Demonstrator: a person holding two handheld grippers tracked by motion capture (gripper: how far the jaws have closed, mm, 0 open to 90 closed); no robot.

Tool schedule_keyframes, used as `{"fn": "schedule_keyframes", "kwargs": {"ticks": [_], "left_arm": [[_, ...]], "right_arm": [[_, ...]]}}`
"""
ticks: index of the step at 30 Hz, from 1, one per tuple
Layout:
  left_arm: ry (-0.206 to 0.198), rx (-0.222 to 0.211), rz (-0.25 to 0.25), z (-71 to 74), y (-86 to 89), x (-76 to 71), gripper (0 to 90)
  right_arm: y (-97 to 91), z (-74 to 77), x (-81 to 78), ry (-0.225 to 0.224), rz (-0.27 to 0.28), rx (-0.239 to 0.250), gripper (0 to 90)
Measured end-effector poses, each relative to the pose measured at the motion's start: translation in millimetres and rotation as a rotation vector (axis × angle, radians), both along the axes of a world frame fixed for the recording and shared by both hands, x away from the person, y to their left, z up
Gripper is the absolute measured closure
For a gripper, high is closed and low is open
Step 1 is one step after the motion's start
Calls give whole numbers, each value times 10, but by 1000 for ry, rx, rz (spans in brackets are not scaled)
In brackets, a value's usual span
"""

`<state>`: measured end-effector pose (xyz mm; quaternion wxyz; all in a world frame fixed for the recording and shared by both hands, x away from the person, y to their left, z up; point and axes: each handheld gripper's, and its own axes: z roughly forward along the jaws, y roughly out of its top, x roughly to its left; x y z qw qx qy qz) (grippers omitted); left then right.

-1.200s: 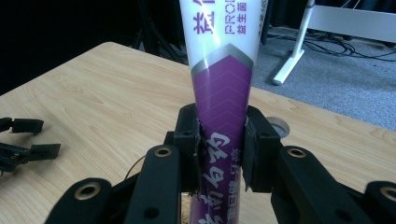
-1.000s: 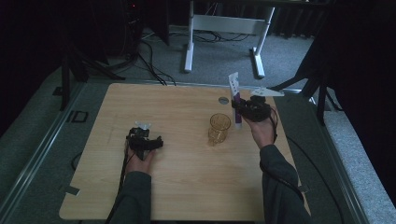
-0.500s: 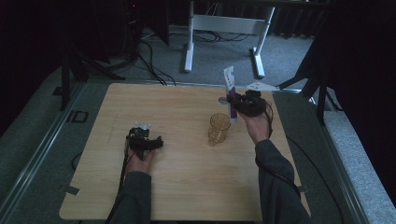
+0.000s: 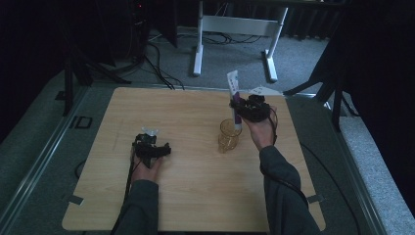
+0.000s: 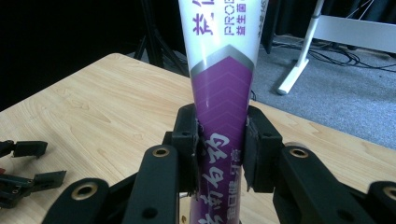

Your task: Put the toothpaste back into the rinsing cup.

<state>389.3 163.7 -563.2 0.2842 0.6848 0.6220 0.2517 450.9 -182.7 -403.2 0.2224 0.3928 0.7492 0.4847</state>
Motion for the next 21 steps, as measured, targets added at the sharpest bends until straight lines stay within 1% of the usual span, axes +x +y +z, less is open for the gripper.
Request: {"fn": "schedule_keyframes", "kwargs": {"ticks": [4, 11, 21], "left_arm": [[0, 0, 0, 0, 0, 0, 114], [0, 0, 0, 0, 0, 0, 114], [0, 0, 0, 0, 0, 0, 114]], "right_arm": [[44, -10, -5, 0, 3, 1, 696], [99, -45, -33, -7, 16, -16, 688], [125, -126, -66, 0, 27, -38, 678]]}}
